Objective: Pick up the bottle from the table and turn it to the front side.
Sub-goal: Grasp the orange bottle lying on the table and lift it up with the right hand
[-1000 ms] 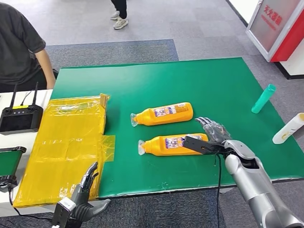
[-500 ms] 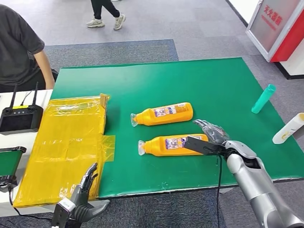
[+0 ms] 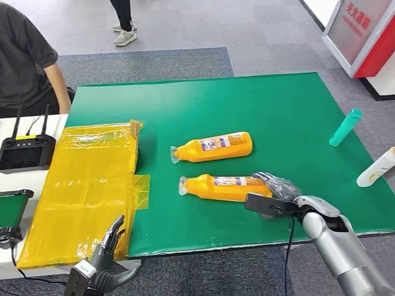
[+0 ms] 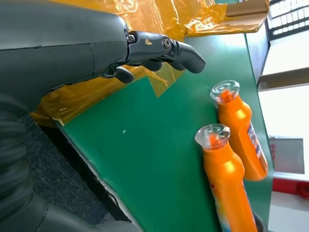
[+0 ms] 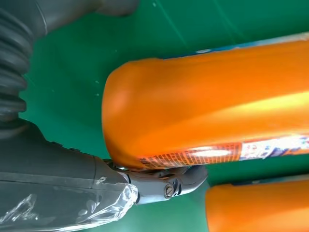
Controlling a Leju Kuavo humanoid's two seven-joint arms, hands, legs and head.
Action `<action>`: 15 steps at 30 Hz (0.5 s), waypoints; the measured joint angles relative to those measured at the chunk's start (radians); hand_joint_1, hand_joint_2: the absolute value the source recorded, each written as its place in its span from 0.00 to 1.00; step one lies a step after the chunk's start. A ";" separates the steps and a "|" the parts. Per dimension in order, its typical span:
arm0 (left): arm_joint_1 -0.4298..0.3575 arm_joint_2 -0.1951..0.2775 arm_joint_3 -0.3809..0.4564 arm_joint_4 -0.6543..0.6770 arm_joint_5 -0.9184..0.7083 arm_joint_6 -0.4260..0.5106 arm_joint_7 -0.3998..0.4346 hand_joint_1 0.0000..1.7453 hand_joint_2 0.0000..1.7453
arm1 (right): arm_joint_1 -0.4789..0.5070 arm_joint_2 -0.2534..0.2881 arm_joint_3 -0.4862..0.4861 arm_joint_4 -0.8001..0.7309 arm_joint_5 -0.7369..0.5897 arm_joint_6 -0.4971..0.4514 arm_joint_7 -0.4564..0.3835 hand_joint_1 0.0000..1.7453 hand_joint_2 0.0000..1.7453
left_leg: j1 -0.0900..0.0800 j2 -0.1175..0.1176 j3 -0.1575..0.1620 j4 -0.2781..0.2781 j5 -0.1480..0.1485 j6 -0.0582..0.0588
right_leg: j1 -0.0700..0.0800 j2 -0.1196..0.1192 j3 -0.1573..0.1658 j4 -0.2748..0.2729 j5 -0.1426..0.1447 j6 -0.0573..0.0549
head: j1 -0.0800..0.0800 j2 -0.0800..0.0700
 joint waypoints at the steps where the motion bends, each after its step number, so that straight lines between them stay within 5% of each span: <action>1: 0.000 0.000 0.002 0.000 -0.001 0.000 0.000 0.00 1.00 | 0.003 -0.007 0.004 -0.011 -0.007 0.006 0.003 0.00 1.00 | 0.000 0.000 -0.001 0.000 0.000 0.000 | 0.000 0.000 -0.001 0.000 0.000 0.000 | 0.000 0.000; 15: 0.001 -0.009 0.007 0.000 -0.012 -0.005 0.000 0.00 1.00 | 0.011 -0.050 0.089 -0.046 -0.059 -0.012 0.045 0.00 1.00 | 0.000 0.000 -0.005 0.000 0.000 0.000 | 0.000 0.000 -0.005 0.000 0.000 0.000 | 0.000 0.000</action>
